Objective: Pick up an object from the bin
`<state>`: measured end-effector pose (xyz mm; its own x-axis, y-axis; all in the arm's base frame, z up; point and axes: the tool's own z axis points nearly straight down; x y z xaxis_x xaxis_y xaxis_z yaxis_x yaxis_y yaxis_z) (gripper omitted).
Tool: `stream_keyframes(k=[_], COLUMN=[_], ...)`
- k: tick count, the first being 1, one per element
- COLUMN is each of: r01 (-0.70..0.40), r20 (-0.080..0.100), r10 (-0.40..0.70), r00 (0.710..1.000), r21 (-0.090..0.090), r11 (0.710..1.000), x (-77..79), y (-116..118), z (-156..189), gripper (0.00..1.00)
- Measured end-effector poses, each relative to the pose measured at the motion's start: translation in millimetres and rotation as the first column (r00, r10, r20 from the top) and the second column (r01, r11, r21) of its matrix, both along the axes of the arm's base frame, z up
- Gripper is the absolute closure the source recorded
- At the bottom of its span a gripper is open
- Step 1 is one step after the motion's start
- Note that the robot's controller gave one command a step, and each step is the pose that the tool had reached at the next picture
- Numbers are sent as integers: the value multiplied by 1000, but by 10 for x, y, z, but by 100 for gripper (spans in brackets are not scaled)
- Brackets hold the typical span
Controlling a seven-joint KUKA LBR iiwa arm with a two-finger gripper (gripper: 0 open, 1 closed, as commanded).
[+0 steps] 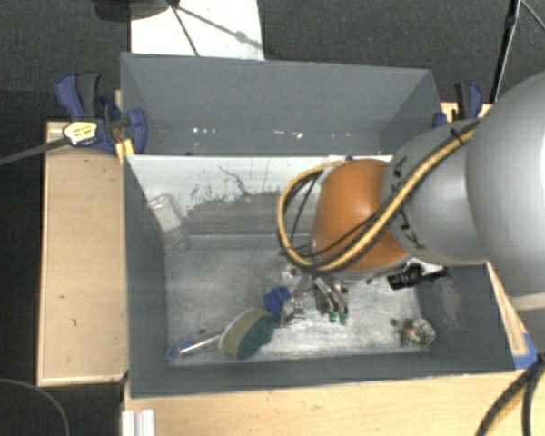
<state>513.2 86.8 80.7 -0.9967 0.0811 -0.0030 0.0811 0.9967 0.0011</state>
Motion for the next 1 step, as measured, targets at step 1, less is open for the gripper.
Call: stream_keyframes(k=[1], r01=[-37], r20=[8], r10=[37], r00=[999], r21=[2], r11=[999], x=[109], y=[169], z=[1161], gripper=[100])
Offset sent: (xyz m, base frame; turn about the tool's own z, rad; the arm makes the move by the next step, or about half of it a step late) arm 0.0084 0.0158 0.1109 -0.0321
